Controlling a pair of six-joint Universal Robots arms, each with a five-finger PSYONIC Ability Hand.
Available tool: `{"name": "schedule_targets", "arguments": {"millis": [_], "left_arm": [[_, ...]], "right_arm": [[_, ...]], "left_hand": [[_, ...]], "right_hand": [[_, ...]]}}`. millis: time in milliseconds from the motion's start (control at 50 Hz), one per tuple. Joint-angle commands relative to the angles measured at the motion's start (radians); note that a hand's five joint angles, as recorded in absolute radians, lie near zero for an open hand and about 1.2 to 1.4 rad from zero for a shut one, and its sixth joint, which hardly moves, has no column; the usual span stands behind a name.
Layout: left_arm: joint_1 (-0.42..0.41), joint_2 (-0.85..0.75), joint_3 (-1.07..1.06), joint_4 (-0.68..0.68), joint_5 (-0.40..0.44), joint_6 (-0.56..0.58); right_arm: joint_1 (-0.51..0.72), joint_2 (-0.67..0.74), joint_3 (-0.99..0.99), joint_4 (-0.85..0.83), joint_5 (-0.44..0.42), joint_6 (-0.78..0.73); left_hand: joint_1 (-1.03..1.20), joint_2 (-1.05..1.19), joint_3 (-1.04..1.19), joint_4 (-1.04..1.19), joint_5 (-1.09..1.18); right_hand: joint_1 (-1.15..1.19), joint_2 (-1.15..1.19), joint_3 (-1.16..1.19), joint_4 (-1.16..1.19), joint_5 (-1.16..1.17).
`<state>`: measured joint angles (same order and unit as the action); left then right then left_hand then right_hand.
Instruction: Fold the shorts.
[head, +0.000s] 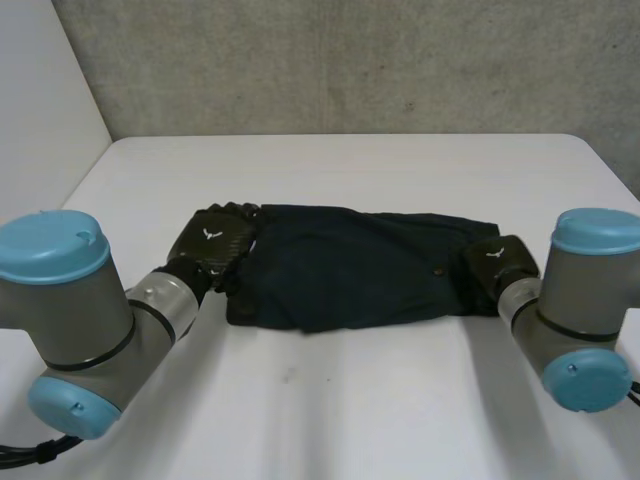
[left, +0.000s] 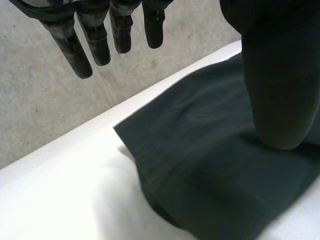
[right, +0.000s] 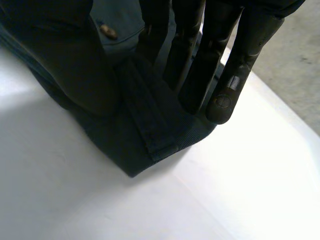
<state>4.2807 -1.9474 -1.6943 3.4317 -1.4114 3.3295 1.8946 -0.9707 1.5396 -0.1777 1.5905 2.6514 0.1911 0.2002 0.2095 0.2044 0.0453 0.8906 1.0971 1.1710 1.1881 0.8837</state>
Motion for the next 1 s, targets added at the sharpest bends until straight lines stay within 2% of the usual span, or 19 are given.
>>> {"name": "schedule_targets", "arguments": {"millis": [20,120,200,220,280,320,360,380,440,580,600,640,680,740,760,800,840,920,1000], "left_arm": [[0.004,0.042,0.001,-0.003,0.000,-0.001],[0.004,0.085,-0.010,-0.003,0.000,-0.002],[0.004,0.117,-0.022,-0.002,0.000,-0.002],[0.004,0.123,-0.024,-0.002,0.000,-0.002],[0.002,0.130,-0.022,0.001,0.000,-0.002],[0.002,0.136,-0.015,0.001,-0.001,-0.002],[0.002,0.136,-0.007,0.004,-0.001,-0.001],[0.001,0.137,0.001,0.007,-0.003,0.001],[-0.001,0.136,0.022,0.008,-0.003,0.001],[0.005,0.125,0.073,0.009,-0.011,-0.002],[0.007,0.124,0.079,0.009,-0.012,-0.002],[0.007,0.123,0.100,0.009,-0.014,-0.004],[0.008,0.123,0.117,0.009,-0.014,-0.004],[0.007,0.117,0.159,0.008,-0.015,-0.008],[0.007,0.111,0.171,0.006,-0.015,-0.010],[-0.004,0.082,0.217,0.000,-0.017,-0.012],[-0.013,0.055,0.254,-0.005,-0.018,-0.016],[-0.091,-0.028,0.359,-0.019,-0.020,-0.059],[-0.149,-0.100,0.447,-0.025,-0.018,-0.117]], "right_arm": [[-0.075,-0.134,0.045,0.064,-0.041,-0.060],[-0.124,-0.197,0.033,0.118,-0.055,-0.232],[-0.124,-0.227,0.008,0.124,-0.058,-0.439],[-0.117,-0.229,-0.007,0.121,-0.053,-0.520],[-0.066,-0.224,-0.038,0.112,-0.063,-0.620],[0.038,-0.214,-0.076,0.093,-0.092,-0.698],[0.116,-0.188,-0.102,0.078,-0.131,-0.725],[0.182,-0.153,-0.125,0.061,-0.177,-0.734],[0.265,-0.096,-0.160,0.040,-0.274,-0.732],[0.327,0.012,-0.177,0.035,-0.455,-0.714],[0.328,0.021,-0.174,0.041,-0.472,-0.693],[0.328,0.021,-0.173,0.041,-0.477,-0.650],[0.322,0.012,-0.180,0.040,-0.440,-0.538],[0.316,-0.016,-0.200,0.043,-0.362,-0.374],[0.299,-0.049,-0.213,0.044,-0.319,-0.244],[0.268,-0.089,-0.214,0.046,-0.287,-0.109],[0.221,-0.150,-0.214,0.046,-0.273,0.079],[0.170,-0.200,-0.207,0.059,-0.268,0.308],[0.129,-0.226,-0.202,0.092,-0.248,0.425]], "left_hand": [[0.025,0.016,0.007,0.012,-0.003],[0.022,0.013,0.004,0.009,-0.006],[0.022,0.013,0.004,0.009,-0.006],[0.022,0.013,0.004,0.009,-0.006],[0.022,0.013,0.004,0.009,-0.006],[0.022,0.013,0.004,0.009,-0.006],[0.022,0.013,0.004,0.009,-0.006],[0.022,0.013,0.004,0.009,-0.006],[0.017,0.007,-0.002,0.003,-0.012],[0.019,0.010,0.001,0.006,-0.009],[0.019,0.010,0.001,0.006,-0.009],[0.022,0.013,0.004,0.009,-0.006],[0.022,0.013,0.004,0.009,-0.006],[0.022,0.013,0.004,0.009,-0.006],[0.022,0.013,0.004,0.009,-0.006],[0.025,0.016,0.007,0.012,-0.003],[0.028,0.019,0.010,0.015,0.000],[0.072,0.063,0.054,0.059,0.043],[0.093,0.084,0.074,0.079,0.064]], "right_hand": [[0.506,0.299,0.225,0.208,0.338],[0.506,0.299,0.225,0.208,0.338],[0.506,0.299,0.225,0.208,0.338],[0.506,0.299,0.225,0.208,0.338],[0.506,0.299,0.225,0.208,0.338],[0.506,0.299,0.225,0.208,0.338],[0.506,0.299,0.225,0.208,0.338],[0.506,0.299,0.225,0.208,0.338],[0.506,0.299,0.225,0.208,0.338],[0.506,0.299,0.225,0.208,0.338],[0.193,-0.014,-0.088,-0.105,0.025],[-0.219,-0.426,-0.500,-0.517,-0.387],[-0.716,-0.923,-0.996,-1.014,-0.884],[-0.716,-0.923,-0.996,-1.014,-0.884],[-0.716,-0.923,-0.996,-1.014,-0.884],[-0.716,-0.923,-0.996,-1.014,-0.884],[-0.716,-0.923,-0.996,-1.014,-0.884],[-0.716,-0.923,-0.996,-1.014,-0.884],[-0.716,-0.923,-0.996,-1.014,-0.884]]}}
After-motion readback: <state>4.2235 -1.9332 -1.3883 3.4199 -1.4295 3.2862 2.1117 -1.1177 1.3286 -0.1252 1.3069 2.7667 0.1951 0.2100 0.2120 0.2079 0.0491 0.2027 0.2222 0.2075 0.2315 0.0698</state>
